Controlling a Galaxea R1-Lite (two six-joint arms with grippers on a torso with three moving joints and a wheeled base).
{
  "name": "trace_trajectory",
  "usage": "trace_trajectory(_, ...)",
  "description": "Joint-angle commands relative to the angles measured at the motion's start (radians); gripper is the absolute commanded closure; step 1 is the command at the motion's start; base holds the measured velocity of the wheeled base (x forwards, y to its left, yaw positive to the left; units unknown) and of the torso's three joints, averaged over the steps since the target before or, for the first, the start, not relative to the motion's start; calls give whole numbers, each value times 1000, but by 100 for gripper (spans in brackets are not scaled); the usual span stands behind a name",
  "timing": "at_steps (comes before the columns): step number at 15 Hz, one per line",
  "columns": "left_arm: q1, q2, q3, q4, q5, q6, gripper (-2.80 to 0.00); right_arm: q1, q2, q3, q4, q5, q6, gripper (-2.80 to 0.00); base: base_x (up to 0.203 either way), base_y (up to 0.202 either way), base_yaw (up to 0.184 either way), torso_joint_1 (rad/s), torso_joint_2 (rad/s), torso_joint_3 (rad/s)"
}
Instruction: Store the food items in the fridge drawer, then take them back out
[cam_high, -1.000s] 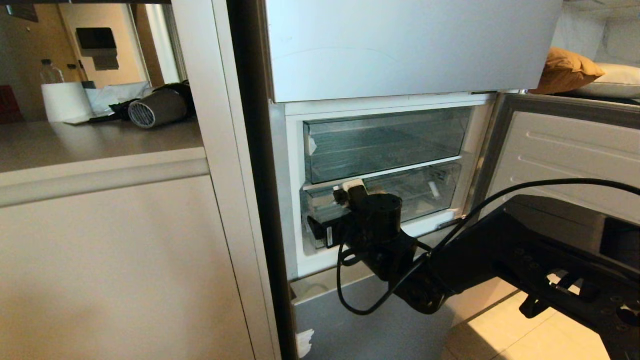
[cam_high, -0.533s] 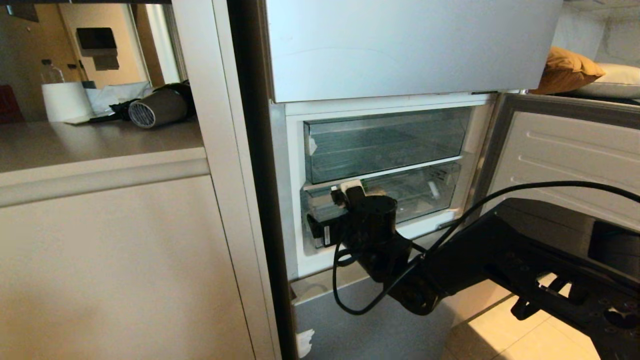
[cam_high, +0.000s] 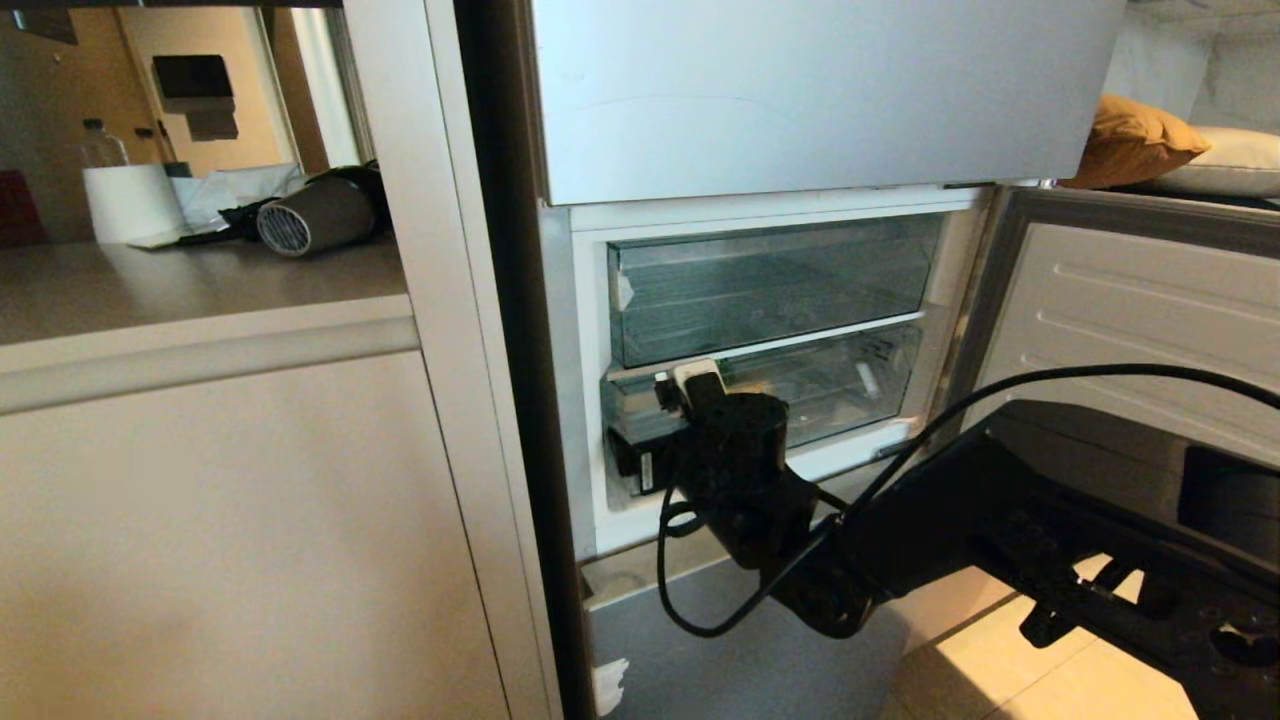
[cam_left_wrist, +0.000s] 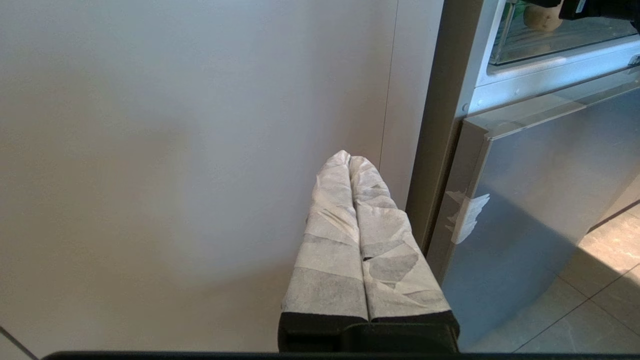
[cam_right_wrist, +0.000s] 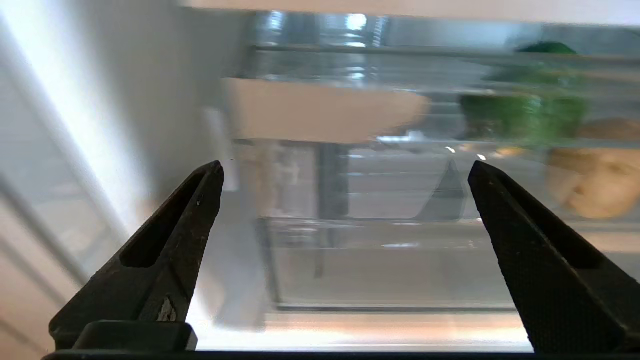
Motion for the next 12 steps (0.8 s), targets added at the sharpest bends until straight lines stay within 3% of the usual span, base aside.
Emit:
trace_trajectory(1,0,0,0,0,0,0,0,5,-5,-8,-7,-2,2,-280,0,0,0,0,0,0)
trace_trajectory(7,-1,0,0,0,0,0,0,12,-2,-6,-8,0,6,-280,0,0,0,0,0,0)
trace_trajectory(8,-1,0,0,0,0,0,0,12,-2,-4,-8,0,6,-59,0,0,0,0,0,0)
trace_trajectory(9,0,0,0,0,0,0,0,12,-2,-4,-8,0,8,0,0,0,0,0,0,0)
trace_trajectory(12,-1,0,0,0,0,0,0,11,0,-2,-8,0,12,0,0,0,0,0,0,0)
